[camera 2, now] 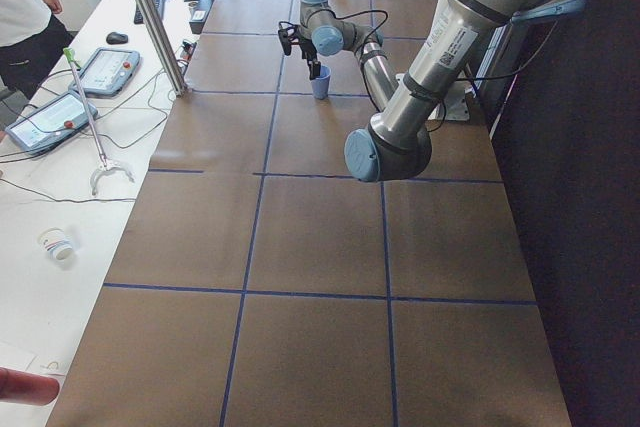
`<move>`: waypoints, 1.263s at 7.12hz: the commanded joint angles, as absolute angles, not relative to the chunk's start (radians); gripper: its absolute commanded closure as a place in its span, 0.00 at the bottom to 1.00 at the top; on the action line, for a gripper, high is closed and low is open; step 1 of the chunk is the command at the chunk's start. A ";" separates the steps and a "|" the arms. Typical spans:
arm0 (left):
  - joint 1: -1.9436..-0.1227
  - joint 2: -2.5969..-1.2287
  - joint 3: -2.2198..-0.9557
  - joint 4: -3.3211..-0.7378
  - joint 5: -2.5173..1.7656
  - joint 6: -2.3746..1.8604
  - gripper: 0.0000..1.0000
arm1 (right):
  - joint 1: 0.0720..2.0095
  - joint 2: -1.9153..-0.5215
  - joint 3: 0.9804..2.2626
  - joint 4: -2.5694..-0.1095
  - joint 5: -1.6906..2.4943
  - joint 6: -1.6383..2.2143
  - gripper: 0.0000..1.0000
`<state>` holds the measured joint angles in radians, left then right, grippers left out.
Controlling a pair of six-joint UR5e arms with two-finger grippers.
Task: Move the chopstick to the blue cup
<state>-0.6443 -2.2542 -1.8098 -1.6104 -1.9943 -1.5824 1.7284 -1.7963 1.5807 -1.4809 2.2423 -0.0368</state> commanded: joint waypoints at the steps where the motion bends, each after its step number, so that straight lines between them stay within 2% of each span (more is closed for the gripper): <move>1: -0.641 -2.208 -1.815 -1.691 -1.993 -1.600 0.00 | 1.729 -1.796 1.583 -1.476 2.247 -0.043 1.00; 3: -0.640 -2.161 -1.818 -1.804 -1.991 -1.661 0.00 | 1.761 -1.798 1.618 -1.486 2.249 -0.049 1.00; 7: -0.644 -2.158 -1.842 -1.799 -1.991 -1.661 0.00 | 1.881 -1.805 2.044 -1.820 2.241 -0.052 1.00; 9: -0.646 -2.158 -1.844 -1.799 -1.991 -1.661 0.00 | 1.879 -1.801 2.170 -1.944 2.264 -0.052 1.00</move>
